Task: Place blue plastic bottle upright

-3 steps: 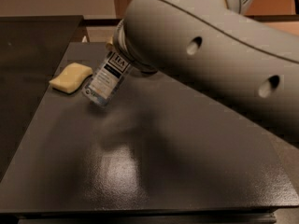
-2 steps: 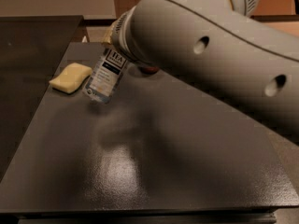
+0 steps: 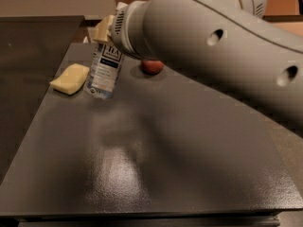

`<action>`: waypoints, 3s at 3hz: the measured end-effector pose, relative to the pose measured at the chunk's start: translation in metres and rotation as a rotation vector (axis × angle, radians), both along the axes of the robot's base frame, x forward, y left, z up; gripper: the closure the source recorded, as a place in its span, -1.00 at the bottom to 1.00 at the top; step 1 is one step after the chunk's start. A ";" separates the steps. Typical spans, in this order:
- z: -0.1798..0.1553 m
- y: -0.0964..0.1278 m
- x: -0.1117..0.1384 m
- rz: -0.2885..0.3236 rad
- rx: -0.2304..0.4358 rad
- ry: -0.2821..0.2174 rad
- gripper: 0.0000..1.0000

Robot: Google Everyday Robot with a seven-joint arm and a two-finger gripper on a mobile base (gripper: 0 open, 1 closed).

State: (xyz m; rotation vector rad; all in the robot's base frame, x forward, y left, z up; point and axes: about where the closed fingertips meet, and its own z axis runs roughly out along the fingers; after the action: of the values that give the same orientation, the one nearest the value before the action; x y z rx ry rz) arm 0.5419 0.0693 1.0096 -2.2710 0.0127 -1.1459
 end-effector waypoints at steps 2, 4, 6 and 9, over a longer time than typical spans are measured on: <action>0.016 0.022 0.002 0.154 -0.030 -0.139 1.00; 0.031 0.036 -0.004 0.260 -0.108 -0.329 1.00; 0.021 0.033 -0.007 0.294 -0.277 -0.547 1.00; -0.018 0.029 -0.010 0.275 -0.303 -0.585 1.00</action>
Offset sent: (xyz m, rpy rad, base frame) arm -0.0007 0.0178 0.0208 -0.0446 -0.2427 0.2886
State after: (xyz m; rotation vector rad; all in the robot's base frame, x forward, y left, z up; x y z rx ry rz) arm 0.5318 0.0979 0.9919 -2.0043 -0.7197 -1.6940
